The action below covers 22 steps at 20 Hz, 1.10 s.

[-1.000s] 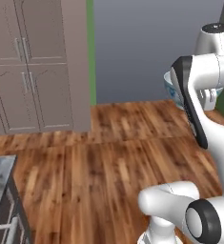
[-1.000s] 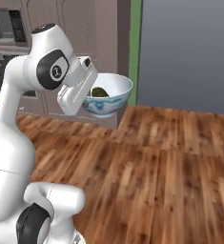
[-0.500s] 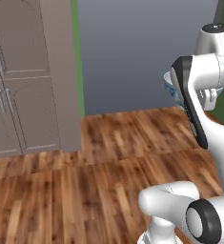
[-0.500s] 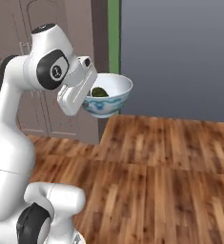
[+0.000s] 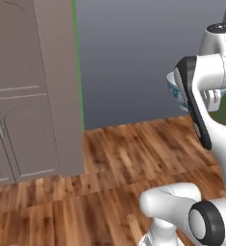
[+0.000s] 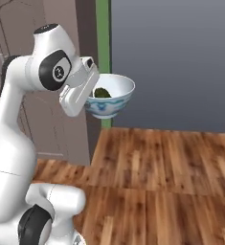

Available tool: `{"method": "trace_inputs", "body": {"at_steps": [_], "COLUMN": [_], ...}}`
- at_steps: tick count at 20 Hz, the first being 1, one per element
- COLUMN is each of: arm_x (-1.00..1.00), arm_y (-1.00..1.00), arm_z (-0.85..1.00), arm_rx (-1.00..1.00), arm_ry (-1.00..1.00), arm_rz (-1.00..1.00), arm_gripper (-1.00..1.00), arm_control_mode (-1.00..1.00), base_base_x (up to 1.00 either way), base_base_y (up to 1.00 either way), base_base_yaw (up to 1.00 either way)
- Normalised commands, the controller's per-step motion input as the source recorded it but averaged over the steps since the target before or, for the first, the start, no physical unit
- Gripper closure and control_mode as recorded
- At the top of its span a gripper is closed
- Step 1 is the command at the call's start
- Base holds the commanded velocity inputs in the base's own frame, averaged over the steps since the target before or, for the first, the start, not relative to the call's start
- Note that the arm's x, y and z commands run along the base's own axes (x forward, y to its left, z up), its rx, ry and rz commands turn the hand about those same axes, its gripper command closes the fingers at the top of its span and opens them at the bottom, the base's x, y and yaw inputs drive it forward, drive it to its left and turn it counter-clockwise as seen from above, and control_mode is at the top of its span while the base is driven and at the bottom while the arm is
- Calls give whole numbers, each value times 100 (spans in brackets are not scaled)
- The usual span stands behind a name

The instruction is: Pick the cucumber from the sink and place it in the bowl. Then pick the bowl and place it in the microwave. Then close the microwave door and press the start button.

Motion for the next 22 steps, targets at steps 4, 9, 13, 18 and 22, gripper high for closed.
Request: {"method": "trace_inputs", "body": {"at_steps": [4, 9, 13, 18, 22], "arm_x": [0, 0, 0, 0, 0], "arm_y": [0, 0, 0, 0, 0], "arm_z": [0, 0, 0, 0, 0], "arm_rx": [0, 0, 0, 0, 0], "arm_ry": [0, 0, 0, 0, 0], "arm_rz": [0, 0, 0, 0, 0], "arm_gripper": [100, 100, 100, 100, 100], "arm_control_mode": [100, 100, 100, 100, 100], "base_base_x": [100, 100, 93, 8, 0], "base_base_y": [83, 99, 100, 100, 100], "base_base_yaw": [-2, 0, 0, 1, 0]}}
